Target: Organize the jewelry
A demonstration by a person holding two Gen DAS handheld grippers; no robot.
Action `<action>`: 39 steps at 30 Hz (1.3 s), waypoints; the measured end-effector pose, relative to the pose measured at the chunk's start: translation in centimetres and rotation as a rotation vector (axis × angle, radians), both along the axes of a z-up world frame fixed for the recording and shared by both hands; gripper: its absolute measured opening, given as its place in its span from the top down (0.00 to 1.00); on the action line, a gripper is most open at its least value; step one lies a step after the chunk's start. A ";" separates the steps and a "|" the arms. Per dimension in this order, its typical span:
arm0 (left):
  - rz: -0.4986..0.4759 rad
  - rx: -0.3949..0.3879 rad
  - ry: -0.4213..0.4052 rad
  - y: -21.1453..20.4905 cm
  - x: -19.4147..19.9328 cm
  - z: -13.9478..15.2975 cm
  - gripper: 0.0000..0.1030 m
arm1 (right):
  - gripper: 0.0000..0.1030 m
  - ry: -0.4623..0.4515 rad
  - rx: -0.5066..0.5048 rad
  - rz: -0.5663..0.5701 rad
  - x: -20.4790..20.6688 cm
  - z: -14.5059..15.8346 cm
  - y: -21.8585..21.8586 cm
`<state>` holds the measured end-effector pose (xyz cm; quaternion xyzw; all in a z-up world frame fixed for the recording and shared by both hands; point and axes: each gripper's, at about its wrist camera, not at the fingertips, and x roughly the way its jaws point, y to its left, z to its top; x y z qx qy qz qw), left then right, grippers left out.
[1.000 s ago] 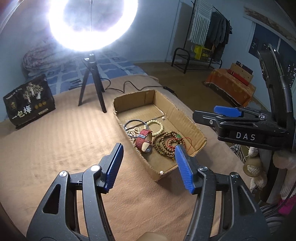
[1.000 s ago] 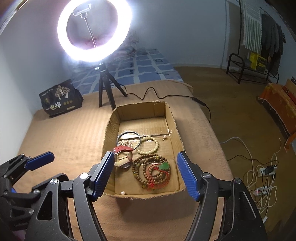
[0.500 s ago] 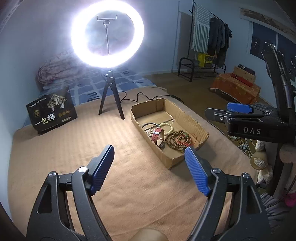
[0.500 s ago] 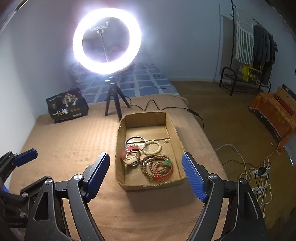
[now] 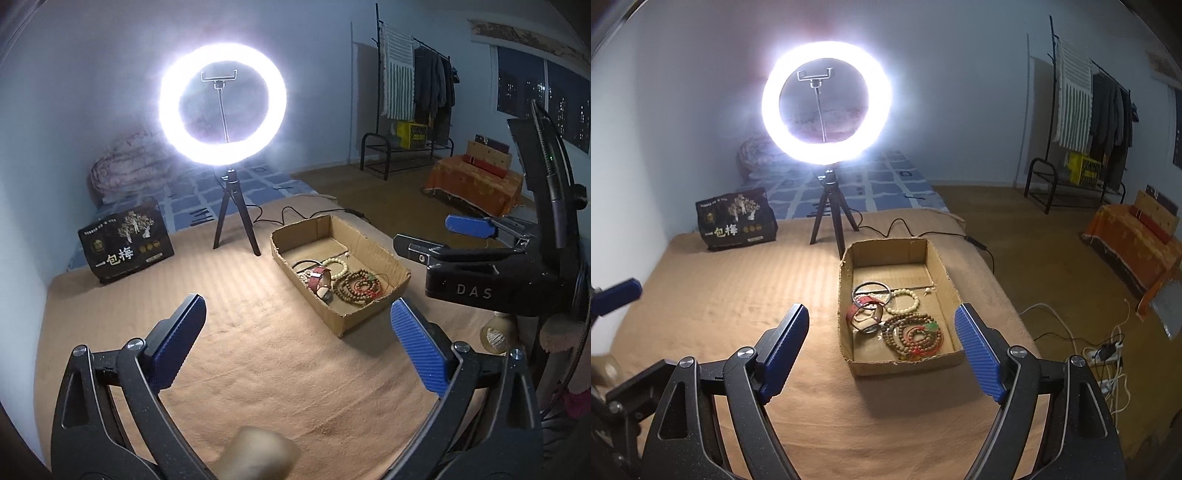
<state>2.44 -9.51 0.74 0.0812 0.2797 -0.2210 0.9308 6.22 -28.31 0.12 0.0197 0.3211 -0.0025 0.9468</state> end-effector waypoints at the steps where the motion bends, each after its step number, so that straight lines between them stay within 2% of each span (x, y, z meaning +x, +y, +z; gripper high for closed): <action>1: 0.006 0.007 0.002 0.0 0.0 0.0 0.01 | 0.21 0.002 -0.002 0.000 0.0 0.0 0.0; 7: 0.043 0.020 0.044 0.2 0.3 -0.6 0.01 | 0.21 -0.002 0.022 -0.026 -0.1 0.0 -0.9; 21: 0.045 0.051 0.033 -0.5 0.4 -1.1 0.01 | 0.21 -0.011 0.031 -0.056 -0.4 0.1 -2.1; 39: 0.046 0.052 0.030 -0.6 0.3 -1.1 0.01 | 0.21 -0.016 0.023 -0.056 -0.5 0.2 -2.2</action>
